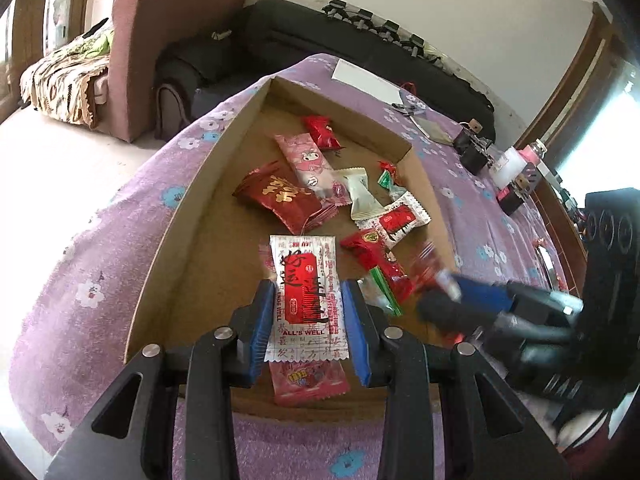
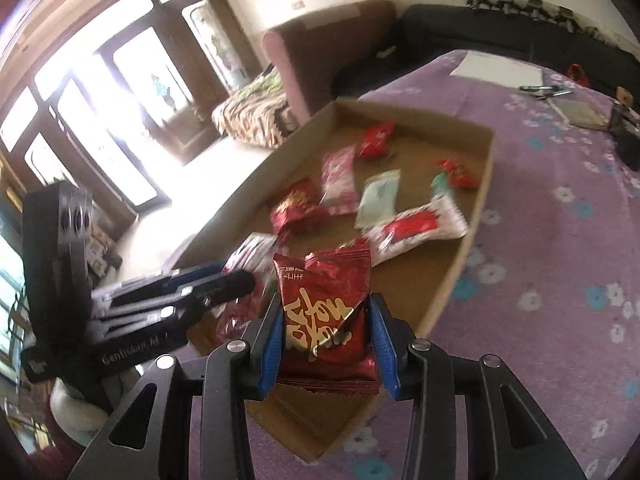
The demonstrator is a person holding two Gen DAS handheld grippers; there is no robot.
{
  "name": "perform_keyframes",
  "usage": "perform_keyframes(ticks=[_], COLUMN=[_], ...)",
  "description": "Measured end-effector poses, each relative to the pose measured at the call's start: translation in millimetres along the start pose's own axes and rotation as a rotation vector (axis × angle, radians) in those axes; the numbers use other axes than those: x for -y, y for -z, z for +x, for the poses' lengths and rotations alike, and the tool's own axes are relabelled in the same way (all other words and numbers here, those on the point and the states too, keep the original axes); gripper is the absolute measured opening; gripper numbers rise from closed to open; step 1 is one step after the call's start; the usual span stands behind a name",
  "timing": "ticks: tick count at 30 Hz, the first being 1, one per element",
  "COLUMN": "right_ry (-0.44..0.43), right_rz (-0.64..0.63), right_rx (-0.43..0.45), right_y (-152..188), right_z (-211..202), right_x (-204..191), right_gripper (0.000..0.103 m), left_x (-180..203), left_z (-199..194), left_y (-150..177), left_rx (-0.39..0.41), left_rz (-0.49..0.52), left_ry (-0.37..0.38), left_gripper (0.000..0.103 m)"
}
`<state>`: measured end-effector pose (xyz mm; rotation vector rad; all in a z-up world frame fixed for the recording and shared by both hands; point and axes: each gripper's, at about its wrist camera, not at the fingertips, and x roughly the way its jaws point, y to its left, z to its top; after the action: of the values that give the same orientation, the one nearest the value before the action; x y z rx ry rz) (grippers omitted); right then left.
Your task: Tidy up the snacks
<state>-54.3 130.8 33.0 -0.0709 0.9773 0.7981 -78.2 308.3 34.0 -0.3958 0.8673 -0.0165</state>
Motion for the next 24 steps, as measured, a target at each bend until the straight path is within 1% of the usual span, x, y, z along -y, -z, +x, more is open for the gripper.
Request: perform_keyframes(ticks=[3, 4, 6, 8, 11, 13, 14, 15, 16, 20, 24], right_ry=[0.026, 0.044, 0.066, 0.088, 0.095, 0.082, 0.076, 0.074, 0.073, 0.070, 0.097], right_rz=[-0.032, -0.044, -0.063, -0.077, -0.087, -0.084, -0.080, -0.076, -0.074, -0.060, -0.046], right_rx=[-0.024, -0.031, -0.032, -0.021, 0.023, 0.053, 0.070, 0.087, 0.096, 0.124, 0.151], right_y=[8.3, 11.6, 15.7, 18.2, 21.2, 21.2, 21.3, 21.7, 21.2, 26.8, 39.1], right_z=[10.6, 14.7, 18.6, 19.9, 9.7, -0.6, -6.7, -12.9, -16.9, -32.4, -47.2], right_x=[-8.4, -11.4, -14.1, -15.4, -17.5, -16.0, -15.3, -14.9, -14.1, -6.5, 3.5], right_gripper=[0.041, 0.041, 0.043, 0.043, 0.045, 0.049, 0.050, 0.054, 0.055, 0.055, 0.055], left_x=[2.6, 3.0, 2.4, 2.8, 4.6, 6.9, 8.4, 10.0, 12.1, 21.9, 40.2], left_z=[2.0, 2.8, 3.9, 4.0, 1.4, -4.0, -5.8, -8.7, -11.8, -21.1, -32.9], left_y=[-0.3, -1.0, -2.0, -2.3, -1.4, -0.4, -0.7, -0.1, 0.6, 4.2, 13.4], left_rx=[0.000, 0.000, 0.002, 0.004, 0.010, 0.025, 0.030, 0.038, 0.051, 0.084, 0.155], left_rz=[0.001, -0.004, -0.016, -0.023, -0.023, -0.025, -0.025, -0.025, -0.022, -0.003, 0.059], left_ry=[0.014, 0.014, 0.010, 0.002, -0.002, -0.009, -0.011, -0.017, -0.030, -0.081, -0.216], left_gripper=[0.033, 0.035, 0.035, 0.035, 0.041, 0.045, 0.048, 0.056, 0.059, 0.059, 0.059])
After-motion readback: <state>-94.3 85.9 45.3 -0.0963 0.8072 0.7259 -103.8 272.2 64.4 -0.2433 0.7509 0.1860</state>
